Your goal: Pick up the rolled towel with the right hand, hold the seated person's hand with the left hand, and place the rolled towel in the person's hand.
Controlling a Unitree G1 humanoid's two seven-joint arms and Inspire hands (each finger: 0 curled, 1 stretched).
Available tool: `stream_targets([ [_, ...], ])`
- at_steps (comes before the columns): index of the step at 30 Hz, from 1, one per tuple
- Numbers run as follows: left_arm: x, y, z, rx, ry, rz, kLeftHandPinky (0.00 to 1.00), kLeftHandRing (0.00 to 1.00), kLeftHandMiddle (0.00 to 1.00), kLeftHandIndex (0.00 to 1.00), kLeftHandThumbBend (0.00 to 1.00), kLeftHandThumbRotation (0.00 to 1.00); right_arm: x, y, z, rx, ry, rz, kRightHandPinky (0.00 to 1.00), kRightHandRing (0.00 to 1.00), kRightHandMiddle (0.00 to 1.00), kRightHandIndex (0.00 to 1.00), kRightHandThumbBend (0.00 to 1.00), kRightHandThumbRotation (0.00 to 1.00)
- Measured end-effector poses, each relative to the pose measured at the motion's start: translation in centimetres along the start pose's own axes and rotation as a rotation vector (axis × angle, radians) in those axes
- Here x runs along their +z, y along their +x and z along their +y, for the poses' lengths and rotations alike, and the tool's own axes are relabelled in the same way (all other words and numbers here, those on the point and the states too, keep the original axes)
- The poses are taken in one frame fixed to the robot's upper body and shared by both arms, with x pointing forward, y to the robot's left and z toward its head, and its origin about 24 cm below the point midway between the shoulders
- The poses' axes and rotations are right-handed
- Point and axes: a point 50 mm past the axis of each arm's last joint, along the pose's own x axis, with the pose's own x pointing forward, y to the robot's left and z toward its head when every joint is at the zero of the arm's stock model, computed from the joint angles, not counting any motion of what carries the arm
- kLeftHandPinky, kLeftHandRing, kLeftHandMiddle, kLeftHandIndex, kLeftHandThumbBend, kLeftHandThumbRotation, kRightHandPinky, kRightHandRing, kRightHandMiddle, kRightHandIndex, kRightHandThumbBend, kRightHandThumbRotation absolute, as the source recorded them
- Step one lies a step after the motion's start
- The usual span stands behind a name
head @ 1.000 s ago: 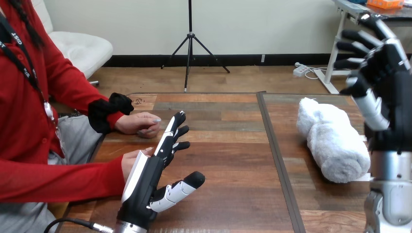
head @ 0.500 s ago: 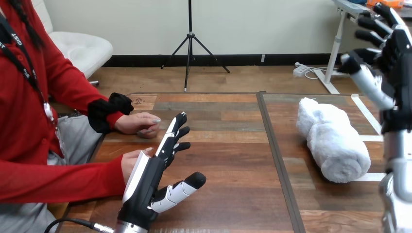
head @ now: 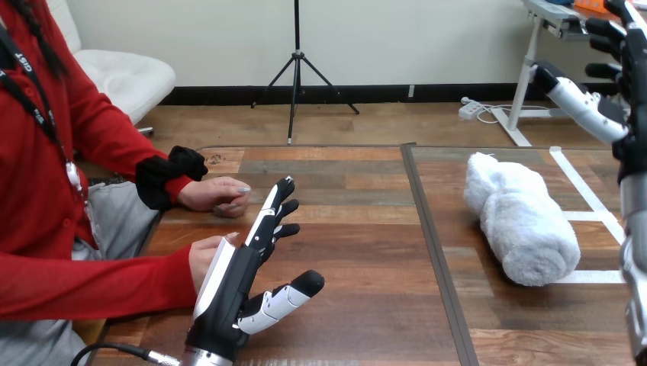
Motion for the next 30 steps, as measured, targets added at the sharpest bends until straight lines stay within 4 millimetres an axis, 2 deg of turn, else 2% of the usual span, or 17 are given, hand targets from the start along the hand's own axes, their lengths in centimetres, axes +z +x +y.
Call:
stream_targets([
  [8,0.0,0.0,-0.1,0.002,-0.001,0.002,0.83,0.93,0.98,0.98,1.00,0.85,-0.3,1.6,-0.3,0.015,-0.078,0.093,0.73,0.86,0.90,0.94,1.00,0.57],
  [17,0.0,0.0,-0.1,0.003,-0.002,0.004,0.83,0.93,0.98,0.98,1.00,0.85,-1.2,3.0,-0.1,0.047,-0.147,0.224,0.64,0.80,0.91,0.96,1.00,0.58],
  [20,0.0,0.0,-0.1,0.003,-0.002,0.005,0.83,0.93,0.98,0.99,1.00,0.85,-1.6,3.4,0.1,0.067,-0.175,0.273,0.57,0.75,0.88,0.96,1.00,0.59],
  [23,0.0,0.0,-0.1,0.003,-0.002,0.005,0.83,0.93,0.98,0.99,1.00,0.85,-1.9,3.6,0.4,0.087,-0.194,0.318,0.47,0.63,0.78,0.96,1.00,0.58],
  [26,0.0,-0.1,-0.1,0.003,-0.003,0.005,0.83,0.93,0.98,0.98,1.00,0.84,-2.3,3.8,0.8,0.108,-0.213,0.360,0.33,0.45,0.59,0.95,1.00,0.59],
  [27,0.0,-0.1,-0.1,0.003,-0.003,0.005,0.83,0.93,0.98,0.98,1.00,0.84,-2.5,3.8,0.9,0.115,-0.220,0.372,0.26,0.35,0.48,0.94,1.00,0.59],
  [30,0.0,-0.1,-0.1,0.003,-0.003,0.005,0.83,0.93,0.98,0.98,1.00,0.84,-2.9,3.9,1.3,0.141,-0.247,0.409,0.19,0.27,0.38,0.94,1.00,0.60],
])
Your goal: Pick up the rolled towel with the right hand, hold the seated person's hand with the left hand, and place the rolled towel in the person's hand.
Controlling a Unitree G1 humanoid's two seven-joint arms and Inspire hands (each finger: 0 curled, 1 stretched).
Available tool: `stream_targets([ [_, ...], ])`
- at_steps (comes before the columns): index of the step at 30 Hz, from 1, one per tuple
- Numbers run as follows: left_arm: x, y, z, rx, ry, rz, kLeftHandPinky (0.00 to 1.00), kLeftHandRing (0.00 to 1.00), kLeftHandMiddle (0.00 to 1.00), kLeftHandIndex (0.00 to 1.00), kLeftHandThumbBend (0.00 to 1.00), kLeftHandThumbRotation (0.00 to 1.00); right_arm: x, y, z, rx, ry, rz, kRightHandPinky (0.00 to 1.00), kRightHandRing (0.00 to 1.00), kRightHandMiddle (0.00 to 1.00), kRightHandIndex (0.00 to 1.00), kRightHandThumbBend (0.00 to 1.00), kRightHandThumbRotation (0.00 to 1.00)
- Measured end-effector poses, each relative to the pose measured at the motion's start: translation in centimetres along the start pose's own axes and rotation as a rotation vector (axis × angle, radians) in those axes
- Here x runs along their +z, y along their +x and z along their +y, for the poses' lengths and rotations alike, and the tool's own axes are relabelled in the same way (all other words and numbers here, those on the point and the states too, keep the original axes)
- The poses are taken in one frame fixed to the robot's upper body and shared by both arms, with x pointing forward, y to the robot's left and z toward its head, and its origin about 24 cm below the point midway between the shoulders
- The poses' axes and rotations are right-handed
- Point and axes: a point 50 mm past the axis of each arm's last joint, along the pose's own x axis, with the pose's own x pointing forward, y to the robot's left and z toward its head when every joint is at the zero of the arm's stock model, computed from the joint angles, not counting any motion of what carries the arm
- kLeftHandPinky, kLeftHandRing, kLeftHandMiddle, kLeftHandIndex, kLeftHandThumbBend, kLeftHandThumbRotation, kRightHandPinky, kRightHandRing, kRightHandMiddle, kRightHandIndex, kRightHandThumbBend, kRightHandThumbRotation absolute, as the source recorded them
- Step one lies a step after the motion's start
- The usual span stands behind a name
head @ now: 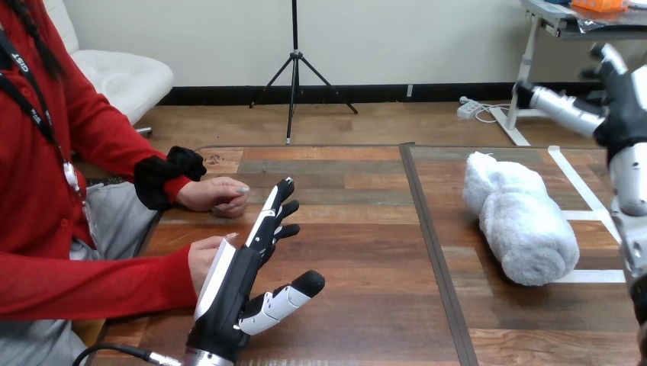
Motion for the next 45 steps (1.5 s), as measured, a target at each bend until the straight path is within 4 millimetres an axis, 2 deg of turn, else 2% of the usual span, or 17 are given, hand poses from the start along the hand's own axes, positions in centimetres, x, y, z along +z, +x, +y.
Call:
stream_targets([
  [5,0.0,0.0,0.0,0.000,-0.001,0.000,0.84,0.93,0.98,0.98,1.00,0.84,-0.5,0.3,0.7,0.045,-0.042,0.059,0.15,0.22,0.33,0.95,1.00,0.59],
  [14,0.0,0.0,-0.1,0.000,-0.002,0.001,0.84,0.93,0.98,0.98,1.00,0.84,-1.5,0.5,1.7,0.116,-0.127,0.161,0.26,0.38,0.51,0.95,1.00,0.61],
  [17,0.0,0.0,-0.1,0.000,-0.002,0.001,0.84,0.93,0.98,0.99,1.00,0.84,-1.8,0.5,2.0,0.136,-0.159,0.191,0.33,0.49,0.60,0.92,1.00,0.63],
  [23,0.0,0.0,-0.1,0.000,-0.002,0.002,0.84,0.93,0.98,0.99,1.00,0.85,-2.6,0.4,2.4,0.169,-0.221,0.251,0.37,0.52,0.60,0.82,1.00,0.63],
  [26,0.0,-0.1,-0.1,0.001,-0.002,0.002,0.84,0.93,0.98,0.99,1.00,0.85,-2.9,0.3,2.5,0.184,-0.245,0.277,0.40,0.56,0.63,0.79,1.00,0.63],
  [32,0.0,-0.1,-0.1,0.000,-0.002,0.002,0.84,0.93,0.98,0.99,1.00,0.86,-3.4,0.2,2.7,0.210,-0.299,0.309,0.47,0.65,0.70,0.78,1.00,0.66],
  [35,0.0,-0.1,-0.1,-0.003,0.000,0.002,0.84,0.93,0.98,0.99,1.00,0.86,-3.5,0.2,2.7,0.221,-0.325,0.317,0.46,0.65,0.69,0.76,1.00,0.69],
  [45,0.0,-0.1,-0.3,-0.017,0.008,0.002,0.83,0.93,0.98,0.99,1.00,0.86,-3.4,0.2,2.7,0.249,-0.438,0.342,0.46,0.68,0.76,0.79,1.00,0.75],
])
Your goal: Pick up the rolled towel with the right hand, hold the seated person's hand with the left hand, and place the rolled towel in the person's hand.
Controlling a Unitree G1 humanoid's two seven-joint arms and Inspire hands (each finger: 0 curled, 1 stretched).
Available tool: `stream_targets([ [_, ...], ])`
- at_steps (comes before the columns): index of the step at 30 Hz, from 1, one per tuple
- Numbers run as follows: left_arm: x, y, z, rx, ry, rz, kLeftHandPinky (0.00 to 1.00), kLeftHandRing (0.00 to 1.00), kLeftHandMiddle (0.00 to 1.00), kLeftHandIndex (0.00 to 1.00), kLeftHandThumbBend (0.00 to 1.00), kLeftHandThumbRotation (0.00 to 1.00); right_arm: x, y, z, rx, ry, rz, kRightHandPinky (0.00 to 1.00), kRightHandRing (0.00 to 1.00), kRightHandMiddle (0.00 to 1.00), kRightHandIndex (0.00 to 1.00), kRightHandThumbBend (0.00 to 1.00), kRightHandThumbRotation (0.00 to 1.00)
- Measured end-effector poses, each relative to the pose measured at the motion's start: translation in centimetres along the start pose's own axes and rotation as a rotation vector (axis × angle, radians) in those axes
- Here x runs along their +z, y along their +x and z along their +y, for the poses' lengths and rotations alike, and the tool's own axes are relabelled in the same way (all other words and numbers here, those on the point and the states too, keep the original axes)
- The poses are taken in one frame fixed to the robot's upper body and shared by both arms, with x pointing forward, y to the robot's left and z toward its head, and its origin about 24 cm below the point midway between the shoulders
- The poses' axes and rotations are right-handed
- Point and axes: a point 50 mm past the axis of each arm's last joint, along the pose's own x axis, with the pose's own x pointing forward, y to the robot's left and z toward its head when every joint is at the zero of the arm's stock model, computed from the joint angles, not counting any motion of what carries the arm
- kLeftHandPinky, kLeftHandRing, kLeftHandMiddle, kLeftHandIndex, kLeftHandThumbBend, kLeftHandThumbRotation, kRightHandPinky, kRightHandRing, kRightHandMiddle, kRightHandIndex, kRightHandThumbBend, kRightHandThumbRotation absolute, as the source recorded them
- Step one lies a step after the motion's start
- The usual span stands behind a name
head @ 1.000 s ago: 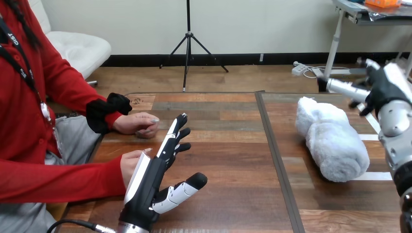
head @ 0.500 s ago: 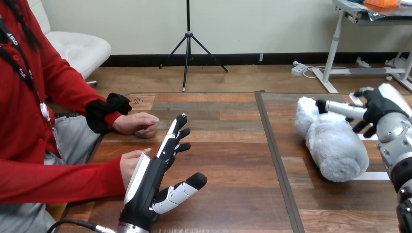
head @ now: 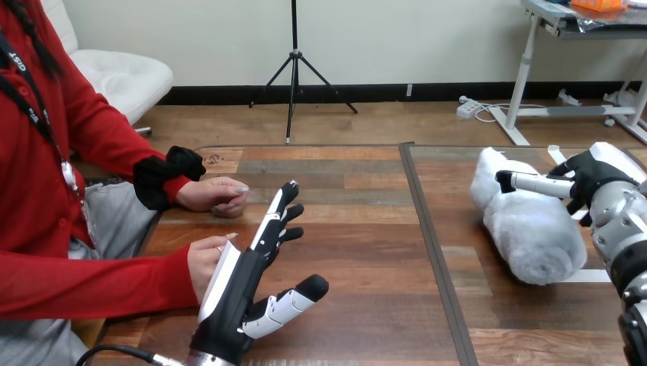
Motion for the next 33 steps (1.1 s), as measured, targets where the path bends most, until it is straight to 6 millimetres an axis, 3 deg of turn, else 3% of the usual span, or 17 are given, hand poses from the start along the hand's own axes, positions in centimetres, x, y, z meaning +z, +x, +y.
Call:
stream_targets([
  [12,0.0,-0.1,0.0,0.008,-0.001,-0.002,0.83,0.92,0.97,0.98,1.00,0.86,0.6,-0.1,-0.3,-0.002,-0.091,0.006,0.44,0.67,0.77,0.82,1.00,0.76],
  [33,0.5,0.0,0.0,0.013,-0.003,-0.044,0.82,0.92,0.97,0.98,1.00,0.84,1.2,-0.1,0.3,0.013,-0.081,0.002,0.40,0.64,0.76,0.83,1.00,0.78],
])
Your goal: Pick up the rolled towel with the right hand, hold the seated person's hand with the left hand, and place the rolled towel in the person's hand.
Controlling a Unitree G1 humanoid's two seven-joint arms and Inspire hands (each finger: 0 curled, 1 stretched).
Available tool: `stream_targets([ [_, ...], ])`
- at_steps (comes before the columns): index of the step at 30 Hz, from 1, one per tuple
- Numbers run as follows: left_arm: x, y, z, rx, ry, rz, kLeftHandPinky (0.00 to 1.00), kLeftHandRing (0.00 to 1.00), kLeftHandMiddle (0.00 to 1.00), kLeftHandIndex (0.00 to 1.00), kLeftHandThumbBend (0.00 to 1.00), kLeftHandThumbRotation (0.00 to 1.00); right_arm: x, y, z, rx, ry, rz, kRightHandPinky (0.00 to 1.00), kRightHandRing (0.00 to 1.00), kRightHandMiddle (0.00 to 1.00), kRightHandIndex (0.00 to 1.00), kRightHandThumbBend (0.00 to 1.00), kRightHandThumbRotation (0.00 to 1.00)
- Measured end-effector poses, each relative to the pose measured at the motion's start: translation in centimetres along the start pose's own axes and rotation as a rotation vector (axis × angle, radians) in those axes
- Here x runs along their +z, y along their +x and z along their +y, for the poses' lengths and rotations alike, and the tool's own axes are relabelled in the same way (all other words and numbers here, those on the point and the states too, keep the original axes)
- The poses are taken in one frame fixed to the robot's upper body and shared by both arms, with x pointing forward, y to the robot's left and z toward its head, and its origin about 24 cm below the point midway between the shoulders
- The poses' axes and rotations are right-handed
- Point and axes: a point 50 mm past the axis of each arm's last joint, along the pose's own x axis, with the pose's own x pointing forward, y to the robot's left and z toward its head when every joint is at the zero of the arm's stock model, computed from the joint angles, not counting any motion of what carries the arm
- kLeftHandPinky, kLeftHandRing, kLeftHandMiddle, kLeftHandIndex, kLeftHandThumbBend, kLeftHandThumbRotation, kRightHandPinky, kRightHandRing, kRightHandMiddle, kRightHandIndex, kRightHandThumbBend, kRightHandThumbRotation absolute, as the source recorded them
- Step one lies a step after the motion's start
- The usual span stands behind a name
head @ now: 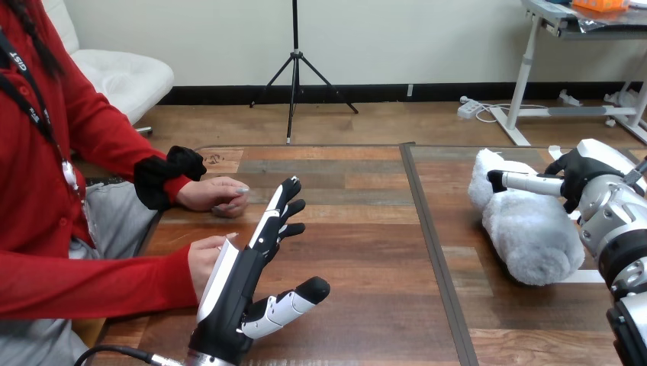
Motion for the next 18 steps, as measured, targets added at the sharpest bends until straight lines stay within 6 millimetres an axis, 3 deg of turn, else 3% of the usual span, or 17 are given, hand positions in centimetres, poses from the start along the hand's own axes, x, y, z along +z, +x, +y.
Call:
stream_targets([
  [18,-0.02,-0.46,-0.08,0.000,-0.003,0.005,0.82,0.92,0.96,0.97,1.00,0.82,0.43,-0.08,0.77,0.015,-0.043,0.000,0.52,0.73,0.80,0.87,1.00,0.84],
])
